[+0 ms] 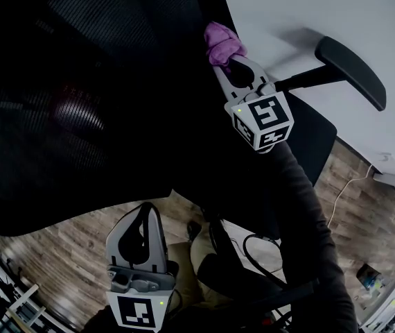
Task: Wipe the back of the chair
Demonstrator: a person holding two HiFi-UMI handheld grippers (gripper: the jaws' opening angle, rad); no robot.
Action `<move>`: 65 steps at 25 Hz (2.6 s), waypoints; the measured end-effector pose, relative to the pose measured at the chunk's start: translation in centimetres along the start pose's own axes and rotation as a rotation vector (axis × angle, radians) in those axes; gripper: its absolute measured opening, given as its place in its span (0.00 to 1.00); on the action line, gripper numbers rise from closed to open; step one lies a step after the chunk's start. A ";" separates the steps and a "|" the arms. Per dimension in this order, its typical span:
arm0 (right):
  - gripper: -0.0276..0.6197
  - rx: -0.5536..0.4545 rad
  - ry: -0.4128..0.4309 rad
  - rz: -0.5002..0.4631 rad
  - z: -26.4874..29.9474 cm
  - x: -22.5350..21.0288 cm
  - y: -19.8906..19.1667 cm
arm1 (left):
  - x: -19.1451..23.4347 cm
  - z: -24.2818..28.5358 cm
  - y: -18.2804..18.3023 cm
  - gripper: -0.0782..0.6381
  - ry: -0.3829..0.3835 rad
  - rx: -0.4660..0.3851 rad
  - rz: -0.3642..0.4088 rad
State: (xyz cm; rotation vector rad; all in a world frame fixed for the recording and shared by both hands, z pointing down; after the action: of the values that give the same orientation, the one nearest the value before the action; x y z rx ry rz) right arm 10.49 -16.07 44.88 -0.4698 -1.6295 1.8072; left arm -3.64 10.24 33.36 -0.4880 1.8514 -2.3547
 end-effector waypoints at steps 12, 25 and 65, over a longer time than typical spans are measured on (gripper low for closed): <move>0.11 0.005 -0.033 0.011 0.7 -2.2 -0.4 | -0.3 0.9 0.6 0.12 -0.009 0.012 0.010; 0.11 0.014 -0.075 -0.004 1.3 -4.9 -1.2 | 0.0 1.7 0.1 0.12 -0.010 0.021 0.015; 0.11 0.083 -0.149 0.036 -0.1 -3.4 -4.0 | 0.9 -1.2 -1.1 0.12 0.031 0.015 -0.006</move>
State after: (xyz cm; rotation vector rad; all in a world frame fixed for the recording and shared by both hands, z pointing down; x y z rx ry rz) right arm 13.97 -18.18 48.26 -0.3361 -1.6460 1.9693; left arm -4.73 11.42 34.29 -0.4585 1.8461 -2.3918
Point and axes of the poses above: the fingertips, and each gripper's own axes: z forward along the fingers, x to its left, y out of its top, the point moved 4 cm from there along -z, backward along the fingers, and after that the axes turned 9 degrees about -z, right-handed, at the moved point
